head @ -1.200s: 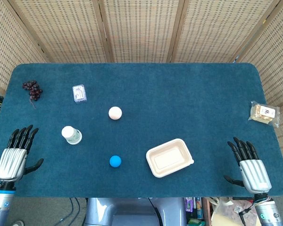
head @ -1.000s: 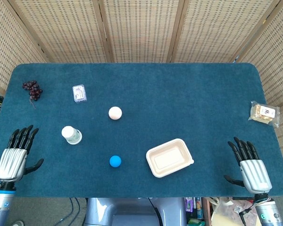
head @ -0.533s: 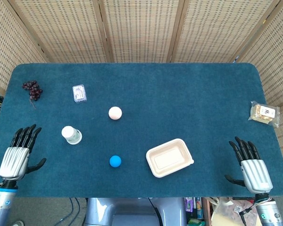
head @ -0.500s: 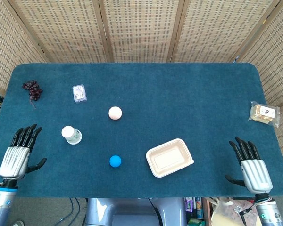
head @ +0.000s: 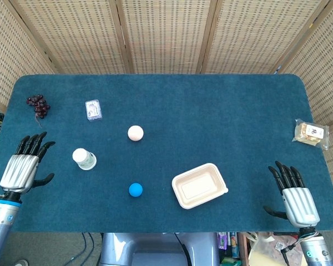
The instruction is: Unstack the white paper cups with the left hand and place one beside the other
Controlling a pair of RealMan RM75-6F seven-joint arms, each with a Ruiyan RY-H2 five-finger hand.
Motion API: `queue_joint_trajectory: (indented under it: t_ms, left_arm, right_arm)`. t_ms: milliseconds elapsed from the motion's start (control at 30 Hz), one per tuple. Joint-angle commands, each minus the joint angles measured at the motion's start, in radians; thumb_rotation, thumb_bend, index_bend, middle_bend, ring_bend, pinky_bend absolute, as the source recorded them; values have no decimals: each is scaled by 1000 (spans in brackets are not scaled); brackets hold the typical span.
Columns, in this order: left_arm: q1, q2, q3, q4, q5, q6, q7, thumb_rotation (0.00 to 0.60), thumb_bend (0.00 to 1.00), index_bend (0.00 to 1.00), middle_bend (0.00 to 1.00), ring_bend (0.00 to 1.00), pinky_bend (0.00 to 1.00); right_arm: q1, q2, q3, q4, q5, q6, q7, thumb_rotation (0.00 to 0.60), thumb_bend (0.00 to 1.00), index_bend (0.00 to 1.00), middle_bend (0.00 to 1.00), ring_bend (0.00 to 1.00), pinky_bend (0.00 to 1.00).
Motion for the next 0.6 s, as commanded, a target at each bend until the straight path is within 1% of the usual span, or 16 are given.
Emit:
queue_joint_trajectory:
  t_ms: [33, 100, 133, 200, 233, 367, 467, 600]
  left_arm:
    - [-64, 38, -36, -36, -110, -81, 74, 600, 253, 199, 0, 0, 0]
    - [-86, 42, -46, -41, -152, -104, 92, 600, 252, 215, 0, 0, 0]
    - [-122, 37, -59, -26, -214, -149, 117, 600, 252, 219, 0, 0, 0]
    - [-163, 29, -71, -14, -302, -193, 152, 600, 252, 224, 0, 0, 0]
    - [-185, 25, -74, -10, -350, -213, 171, 600, 252, 225, 0, 0, 0]
    - [-243, 10, -76, 4, -465, -251, 210, 600, 251, 227, 0, 0, 0]
    - [-286, -7, -69, 22, -532, -272, 241, 600, 251, 228, 0, 0, 0]
    - [-334, -21, -53, 28, -589, -281, 281, 600, 244, 229, 0, 0, 0]
  right_arm:
    - [0, 0, 0, 1, 0, 0, 2, 600, 88, 0, 0, 0, 0]
    - [0, 0, 0, 1, 1, -1, 3, 600, 88, 0, 0, 0, 0]
    - [1, 0, 1, 1, 2, -2, 5, 600, 88, 0, 0, 0, 0]
    - [1, 0, 1, 2, 4, -4, 7, 600, 88, 0, 0, 0, 0]
    - [2, 0, 1, 2, 5, -5, 8, 600, 89, 0, 0, 0, 0]
    - [3, 0, 2, 3, 7, -6, 11, 600, 88, 0, 0, 0, 0]
    - [4, 0, 3, 5, 10, -9, 13, 600, 88, 0, 0, 0, 0]
    - [6, -2, 4, 6, 12, -12, 13, 600, 88, 0, 0, 0, 0]
